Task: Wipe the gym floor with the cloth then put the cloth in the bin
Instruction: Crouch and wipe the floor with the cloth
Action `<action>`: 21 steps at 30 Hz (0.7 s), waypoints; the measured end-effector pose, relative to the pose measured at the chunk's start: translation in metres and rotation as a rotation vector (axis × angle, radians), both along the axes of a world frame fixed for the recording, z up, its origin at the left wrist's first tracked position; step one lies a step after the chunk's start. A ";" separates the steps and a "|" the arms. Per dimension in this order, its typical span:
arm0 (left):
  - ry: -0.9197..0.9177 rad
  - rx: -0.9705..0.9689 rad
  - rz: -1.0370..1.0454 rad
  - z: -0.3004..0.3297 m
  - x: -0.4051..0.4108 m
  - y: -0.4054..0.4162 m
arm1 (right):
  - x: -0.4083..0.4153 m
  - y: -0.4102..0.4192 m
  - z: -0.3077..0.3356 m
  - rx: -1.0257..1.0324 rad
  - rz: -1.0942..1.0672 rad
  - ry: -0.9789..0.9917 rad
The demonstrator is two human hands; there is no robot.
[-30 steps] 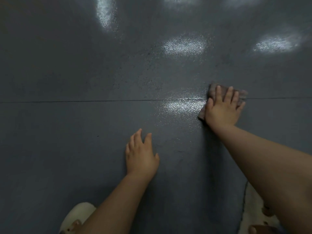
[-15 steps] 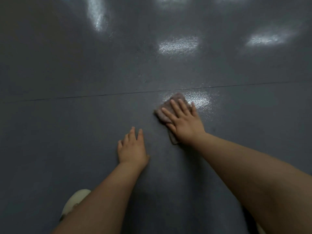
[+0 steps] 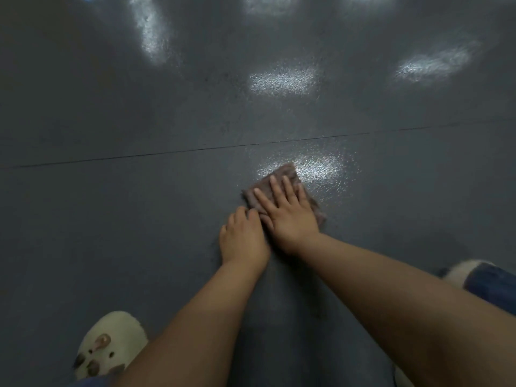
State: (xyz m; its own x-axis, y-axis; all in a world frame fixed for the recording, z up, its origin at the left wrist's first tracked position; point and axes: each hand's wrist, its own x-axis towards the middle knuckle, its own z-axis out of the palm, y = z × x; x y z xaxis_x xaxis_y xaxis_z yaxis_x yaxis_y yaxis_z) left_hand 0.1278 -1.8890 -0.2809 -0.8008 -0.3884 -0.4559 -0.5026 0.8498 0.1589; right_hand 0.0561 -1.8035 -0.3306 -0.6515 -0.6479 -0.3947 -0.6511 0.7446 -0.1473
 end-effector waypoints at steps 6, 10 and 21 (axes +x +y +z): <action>0.034 -0.014 -0.024 -0.009 -0.012 0.024 | -0.052 0.016 0.002 -0.027 0.208 0.045; -0.022 -0.043 -0.181 -0.010 -0.024 0.044 | -0.085 0.034 0.003 0.010 -0.017 0.057; -0.285 -0.100 -0.264 -0.004 -0.036 0.074 | -0.078 0.097 0.002 0.091 -0.755 0.019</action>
